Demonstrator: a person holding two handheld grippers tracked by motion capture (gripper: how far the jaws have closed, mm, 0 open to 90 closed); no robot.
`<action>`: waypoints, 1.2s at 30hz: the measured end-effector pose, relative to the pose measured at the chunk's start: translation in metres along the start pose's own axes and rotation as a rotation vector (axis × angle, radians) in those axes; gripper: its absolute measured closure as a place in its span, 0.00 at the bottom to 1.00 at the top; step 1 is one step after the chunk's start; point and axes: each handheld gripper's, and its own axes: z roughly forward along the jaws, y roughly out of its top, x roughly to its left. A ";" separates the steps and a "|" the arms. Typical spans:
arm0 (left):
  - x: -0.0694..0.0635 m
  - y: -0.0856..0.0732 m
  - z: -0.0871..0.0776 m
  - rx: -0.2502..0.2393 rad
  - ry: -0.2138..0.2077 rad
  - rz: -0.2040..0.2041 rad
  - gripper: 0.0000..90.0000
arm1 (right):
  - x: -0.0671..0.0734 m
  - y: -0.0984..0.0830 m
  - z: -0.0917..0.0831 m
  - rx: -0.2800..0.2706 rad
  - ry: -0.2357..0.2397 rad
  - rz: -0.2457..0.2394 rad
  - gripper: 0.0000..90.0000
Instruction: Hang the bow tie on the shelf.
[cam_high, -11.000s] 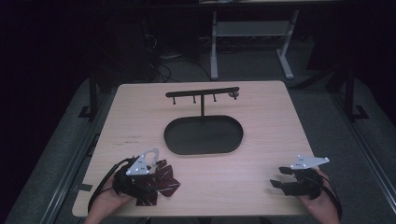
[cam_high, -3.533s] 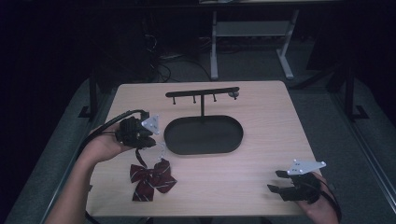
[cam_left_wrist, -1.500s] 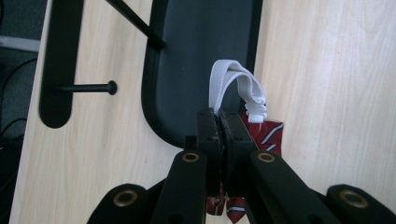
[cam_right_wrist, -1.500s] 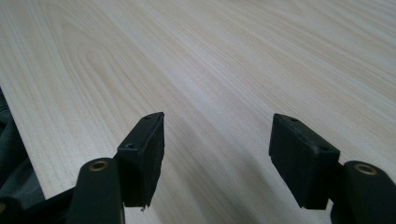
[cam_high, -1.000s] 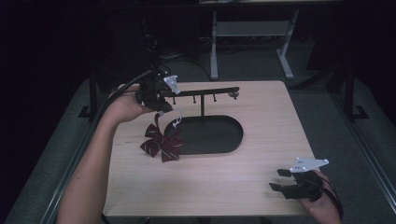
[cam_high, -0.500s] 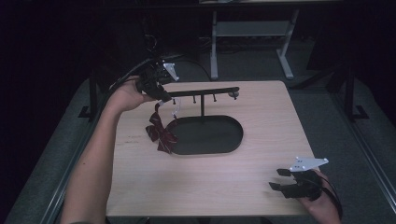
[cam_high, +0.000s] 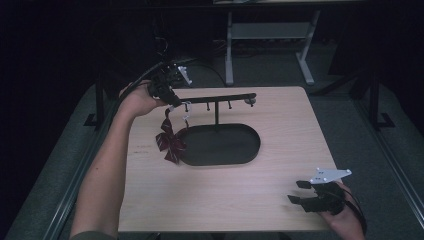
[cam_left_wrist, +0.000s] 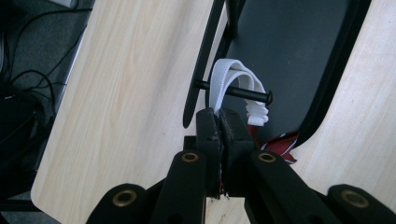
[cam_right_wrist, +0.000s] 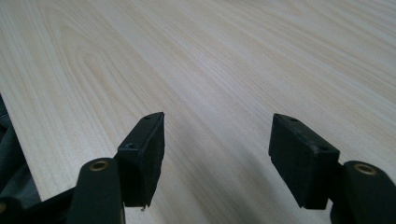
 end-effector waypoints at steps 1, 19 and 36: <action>0.000 0.000 0.001 0.001 -0.004 -0.001 0.97 | 0.000 0.000 0.000 0.000 0.000 0.000 0.39; -0.004 -0.007 0.005 0.029 -0.008 0.008 0.91 | 0.001 0.001 0.001 0.004 0.001 -0.009 0.39; -0.012 -0.017 0.002 0.034 -0.020 0.018 0.90 | 0.002 0.001 0.002 0.007 0.001 -0.009 0.39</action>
